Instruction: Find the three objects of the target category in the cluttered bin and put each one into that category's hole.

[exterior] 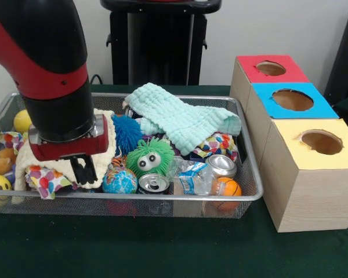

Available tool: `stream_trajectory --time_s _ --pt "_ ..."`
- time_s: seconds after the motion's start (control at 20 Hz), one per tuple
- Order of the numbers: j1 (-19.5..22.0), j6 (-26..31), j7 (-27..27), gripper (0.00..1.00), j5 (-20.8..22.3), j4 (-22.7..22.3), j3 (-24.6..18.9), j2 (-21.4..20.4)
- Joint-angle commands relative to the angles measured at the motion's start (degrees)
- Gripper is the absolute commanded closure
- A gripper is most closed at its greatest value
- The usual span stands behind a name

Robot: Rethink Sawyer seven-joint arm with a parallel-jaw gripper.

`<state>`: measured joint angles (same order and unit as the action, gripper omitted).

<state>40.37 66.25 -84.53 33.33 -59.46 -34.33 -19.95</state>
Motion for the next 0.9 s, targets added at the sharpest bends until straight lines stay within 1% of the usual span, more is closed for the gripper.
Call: stream_trajectory --time_s 0.05,0.3,0.55,0.65,0.9 --pt "1.72 3.45 14.93 1.00 1.01 -5.03 0.81 -3.02" --pt "2.48 3.40 14.91 1.00 0.84 -6.17 0.96 -3.73" --pt "2.91 4.67 15.28 1.00 0.80 -5.83 0.92 -4.44" --pt "3.06 4.16 15.05 1.00 0.85 -6.28 0.84 -4.48" --pt "4.23 2.63 14.83 1.00 0.56 -8.94 0.54 -5.97"
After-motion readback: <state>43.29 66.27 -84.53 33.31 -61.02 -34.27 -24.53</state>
